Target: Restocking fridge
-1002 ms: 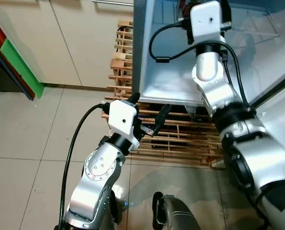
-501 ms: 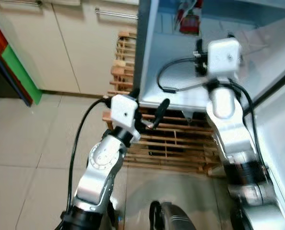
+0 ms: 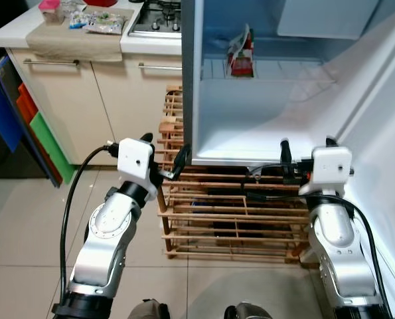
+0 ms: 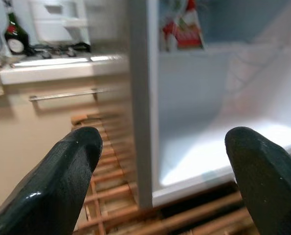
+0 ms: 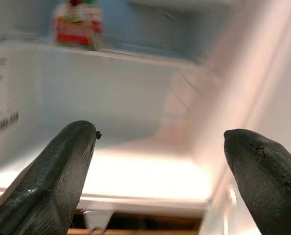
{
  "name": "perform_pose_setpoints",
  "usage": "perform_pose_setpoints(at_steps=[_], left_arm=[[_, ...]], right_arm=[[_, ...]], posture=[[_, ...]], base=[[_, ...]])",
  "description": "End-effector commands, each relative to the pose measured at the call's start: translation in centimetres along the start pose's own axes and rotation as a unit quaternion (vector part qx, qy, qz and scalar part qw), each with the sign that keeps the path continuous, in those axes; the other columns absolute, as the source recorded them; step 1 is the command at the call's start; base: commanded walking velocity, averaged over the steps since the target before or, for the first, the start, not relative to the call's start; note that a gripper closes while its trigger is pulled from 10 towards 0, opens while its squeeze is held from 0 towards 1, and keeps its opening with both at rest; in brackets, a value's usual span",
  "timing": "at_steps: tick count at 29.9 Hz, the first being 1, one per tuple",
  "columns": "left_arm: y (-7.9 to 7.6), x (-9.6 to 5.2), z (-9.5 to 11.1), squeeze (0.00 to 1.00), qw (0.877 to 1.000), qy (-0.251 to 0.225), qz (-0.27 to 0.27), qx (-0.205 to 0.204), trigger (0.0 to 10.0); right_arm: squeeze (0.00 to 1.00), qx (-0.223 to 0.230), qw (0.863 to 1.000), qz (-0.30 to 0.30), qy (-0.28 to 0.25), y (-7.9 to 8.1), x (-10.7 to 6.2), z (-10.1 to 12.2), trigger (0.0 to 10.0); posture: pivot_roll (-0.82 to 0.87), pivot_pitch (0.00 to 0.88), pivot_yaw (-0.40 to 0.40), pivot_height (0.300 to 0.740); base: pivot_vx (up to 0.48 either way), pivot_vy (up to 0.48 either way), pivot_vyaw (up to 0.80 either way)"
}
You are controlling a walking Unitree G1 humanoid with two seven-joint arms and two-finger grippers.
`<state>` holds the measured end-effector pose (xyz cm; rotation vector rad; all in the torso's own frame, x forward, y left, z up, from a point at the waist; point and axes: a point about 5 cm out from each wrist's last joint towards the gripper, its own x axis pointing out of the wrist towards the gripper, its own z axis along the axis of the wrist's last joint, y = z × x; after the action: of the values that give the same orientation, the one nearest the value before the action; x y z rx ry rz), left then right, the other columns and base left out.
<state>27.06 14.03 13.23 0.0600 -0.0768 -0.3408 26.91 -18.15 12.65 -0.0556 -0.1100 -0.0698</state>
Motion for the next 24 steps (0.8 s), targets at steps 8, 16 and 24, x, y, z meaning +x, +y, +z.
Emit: perform_pose_setpoints(at_steps=[8,16,24], left_arm=[[1.0,-0.3,-2.4,0.00,0.997,0.050,0.063,-0.015,10.0],[0.3,-0.2,-2.4,0.00,0.996,0.042,0.072,-0.032,10.0],[0.3,0.9,-1.9,0.00,0.996,0.024,0.078,-0.045,10.0]], right_arm=[[1.00,0.011,0.998,-0.022,0.056,-2.8,-1.8,-2.5,10.0],[0.00,-0.046,0.994,-0.010,0.103,-3.7,-2.6,-3.9,10.0],[0.00,-0.060,0.992,-0.013,0.108,-4.0,-1.8,-4.2,10.0]], posture=[[-0.12,0.000,0.031,0.732],[-0.14,0.000,0.014,0.732],[-0.14,0.000,-0.010,0.732]], base=[[0.000,0.000,0.00],[0.000,0.000,0.00],[-0.271,-0.229,0.00]])
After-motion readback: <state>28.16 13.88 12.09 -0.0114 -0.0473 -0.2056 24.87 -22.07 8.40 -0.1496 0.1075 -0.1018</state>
